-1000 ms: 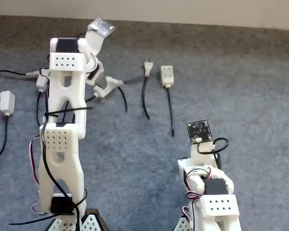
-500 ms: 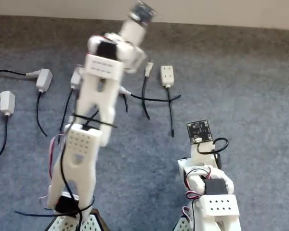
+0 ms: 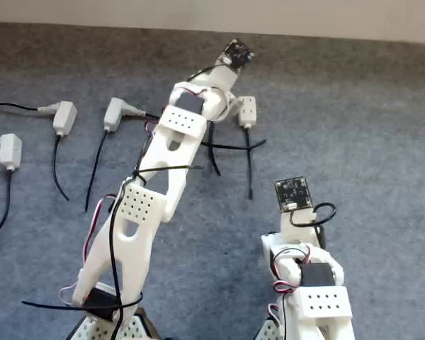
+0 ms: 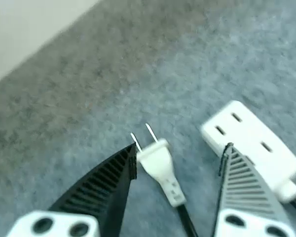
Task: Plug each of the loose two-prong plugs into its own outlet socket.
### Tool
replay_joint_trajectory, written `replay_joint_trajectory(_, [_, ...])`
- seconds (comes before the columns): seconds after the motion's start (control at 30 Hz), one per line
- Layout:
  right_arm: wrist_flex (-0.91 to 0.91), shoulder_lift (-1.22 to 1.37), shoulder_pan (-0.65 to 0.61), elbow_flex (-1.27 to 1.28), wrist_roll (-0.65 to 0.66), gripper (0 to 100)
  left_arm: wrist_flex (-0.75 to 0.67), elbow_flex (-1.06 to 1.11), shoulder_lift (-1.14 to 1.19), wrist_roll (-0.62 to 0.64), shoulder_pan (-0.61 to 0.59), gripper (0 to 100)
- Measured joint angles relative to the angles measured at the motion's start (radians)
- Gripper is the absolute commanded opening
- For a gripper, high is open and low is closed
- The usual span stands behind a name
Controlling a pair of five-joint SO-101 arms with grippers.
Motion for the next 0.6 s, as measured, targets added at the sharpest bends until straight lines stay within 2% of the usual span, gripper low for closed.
replay_joint_trajectory(0.1, [0.0,0.0,0.0,0.0,0.0,33.6,-0.095,0.0,0.043,0.002,-0.005,28])
replay_joint_trajectory(0.23, [-0.003,0.0,-0.026,0.017,0.0,33.6,-0.123,0.0,0.048,0.002,-0.003,28])
replay_joint_trajectory(0.6, [-0.04,0.0,-0.037,0.026,0.0,33.6,-0.008,-0.186,0.048,0.012,-0.002,28])
